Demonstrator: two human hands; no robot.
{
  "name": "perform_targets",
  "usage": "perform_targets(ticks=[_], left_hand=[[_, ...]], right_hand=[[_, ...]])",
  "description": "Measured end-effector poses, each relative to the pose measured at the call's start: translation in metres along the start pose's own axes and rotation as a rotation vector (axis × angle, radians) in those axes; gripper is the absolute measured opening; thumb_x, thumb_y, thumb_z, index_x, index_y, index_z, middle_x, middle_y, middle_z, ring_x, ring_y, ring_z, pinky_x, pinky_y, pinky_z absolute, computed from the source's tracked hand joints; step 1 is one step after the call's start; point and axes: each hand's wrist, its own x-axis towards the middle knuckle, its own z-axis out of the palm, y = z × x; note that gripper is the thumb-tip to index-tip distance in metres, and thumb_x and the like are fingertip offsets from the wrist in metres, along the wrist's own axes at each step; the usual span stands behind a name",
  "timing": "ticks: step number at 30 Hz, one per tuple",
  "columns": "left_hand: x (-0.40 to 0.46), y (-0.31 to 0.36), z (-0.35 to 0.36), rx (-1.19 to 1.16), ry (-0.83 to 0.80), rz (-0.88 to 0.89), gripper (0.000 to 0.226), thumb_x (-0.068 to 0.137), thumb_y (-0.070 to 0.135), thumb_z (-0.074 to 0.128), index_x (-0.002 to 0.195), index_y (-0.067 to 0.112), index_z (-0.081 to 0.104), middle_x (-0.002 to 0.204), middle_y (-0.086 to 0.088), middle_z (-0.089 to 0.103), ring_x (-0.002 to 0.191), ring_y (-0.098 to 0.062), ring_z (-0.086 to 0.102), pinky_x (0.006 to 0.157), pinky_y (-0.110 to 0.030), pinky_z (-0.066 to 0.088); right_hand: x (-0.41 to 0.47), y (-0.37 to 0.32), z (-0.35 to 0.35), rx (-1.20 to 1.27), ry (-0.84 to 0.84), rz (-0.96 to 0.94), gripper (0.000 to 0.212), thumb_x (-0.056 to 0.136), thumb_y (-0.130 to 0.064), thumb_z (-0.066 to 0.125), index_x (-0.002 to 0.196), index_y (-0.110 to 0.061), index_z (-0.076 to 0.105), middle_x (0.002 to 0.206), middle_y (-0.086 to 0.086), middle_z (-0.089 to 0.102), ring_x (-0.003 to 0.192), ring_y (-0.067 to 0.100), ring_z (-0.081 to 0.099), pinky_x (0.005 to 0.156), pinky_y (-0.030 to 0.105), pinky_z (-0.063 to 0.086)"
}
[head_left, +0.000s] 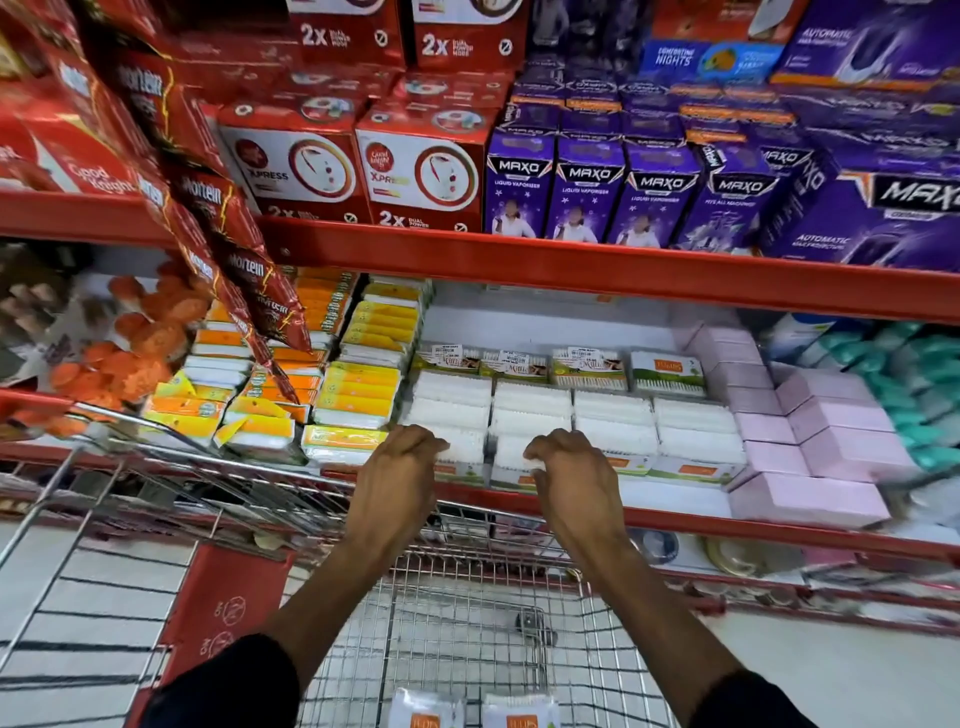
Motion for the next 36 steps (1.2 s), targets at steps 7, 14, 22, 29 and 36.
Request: perform_targets(ticks=[7,14,22,29,36], left_hand=[[0.001,-0.001,0.008,0.011,-0.031,-0.024,0.045,0.069,-0.018,0.067,0.103,0.010,0.074,0.099,-0.004,0.070,0.092,-0.026,0.065,0.064,-0.042,0.062],[0.003,0.000,0.011,0.006,-0.010,-0.023,0.044,0.069,-0.019,0.068,0.102,0.009,0.075,0.097,-0.005,0.071,0.088,-0.025,0.066,0.063,-0.040,0.063],[0.002,-0.002,0.016,-0.014,0.032,0.002,0.043,0.070,-0.020,0.069,0.102,0.008,0.075,0.098,-0.006,0.071,0.091,-0.026,0.066,0.064,-0.039,0.063],[0.001,-0.005,0.022,-0.038,0.034,0.011,0.045,0.070,-0.021,0.067,0.104,0.007,0.074,0.099,-0.006,0.071,0.094,-0.026,0.065,0.068,-0.040,0.063],[-0.017,-0.008,0.030,0.034,0.048,0.025,0.042,0.089,0.007,0.064,0.130,0.013,0.061,0.139,-0.011,0.057,0.131,-0.033,0.044,0.106,-0.058,0.040]], right_hand=[[0.005,0.001,0.013,-0.018,-0.027,-0.001,0.042,0.072,0.008,0.072,0.103,-0.021,0.071,0.100,-0.001,0.071,0.094,0.020,0.062,0.082,0.034,0.055],[0.005,0.002,0.017,-0.009,-0.021,-0.009,0.041,0.074,0.007,0.070,0.103,-0.022,0.070,0.100,-0.003,0.070,0.095,0.019,0.061,0.081,0.034,0.054],[0.007,0.007,0.022,0.030,-0.017,-0.029,0.038,0.076,0.007,0.067,0.102,-0.021,0.069,0.100,-0.002,0.069,0.095,0.021,0.059,0.081,0.037,0.053],[0.009,0.012,0.025,0.031,-0.023,-0.068,0.035,0.077,0.006,0.068,0.101,-0.019,0.068,0.098,0.000,0.070,0.093,0.023,0.061,0.079,0.037,0.053],[-0.012,0.012,0.028,0.030,0.061,-0.110,0.050,0.082,-0.002,0.068,0.127,-0.018,0.055,0.129,0.008,0.059,0.120,0.029,0.050,0.100,0.046,0.047]])
